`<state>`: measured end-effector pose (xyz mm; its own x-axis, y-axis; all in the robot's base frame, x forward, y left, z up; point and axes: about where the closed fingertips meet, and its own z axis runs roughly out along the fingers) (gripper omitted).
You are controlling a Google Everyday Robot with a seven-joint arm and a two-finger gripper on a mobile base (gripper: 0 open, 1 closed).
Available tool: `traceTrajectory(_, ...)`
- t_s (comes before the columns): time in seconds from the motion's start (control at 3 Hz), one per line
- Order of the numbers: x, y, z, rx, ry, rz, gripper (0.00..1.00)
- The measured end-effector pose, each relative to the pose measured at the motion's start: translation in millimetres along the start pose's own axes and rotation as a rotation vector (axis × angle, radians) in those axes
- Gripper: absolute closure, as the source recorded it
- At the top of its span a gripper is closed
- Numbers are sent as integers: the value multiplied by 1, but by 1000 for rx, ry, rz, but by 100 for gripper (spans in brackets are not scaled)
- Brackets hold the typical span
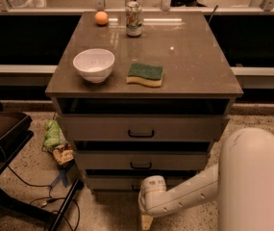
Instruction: Open bottom drawer
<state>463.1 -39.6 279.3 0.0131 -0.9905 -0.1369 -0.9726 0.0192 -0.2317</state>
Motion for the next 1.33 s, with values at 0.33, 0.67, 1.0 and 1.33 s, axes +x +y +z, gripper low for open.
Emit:
traceTrajectory(0.33,5,-12,63,-13,12,-19,0)
traceTrajectory(0.67,5,-10,73,-24,14,-14,0)
traceTrajectory(1.0,15,-10,98,-32,17,-8,0)
traceTrajectory(1.33,23,-13,114,-29,22,-6,0)
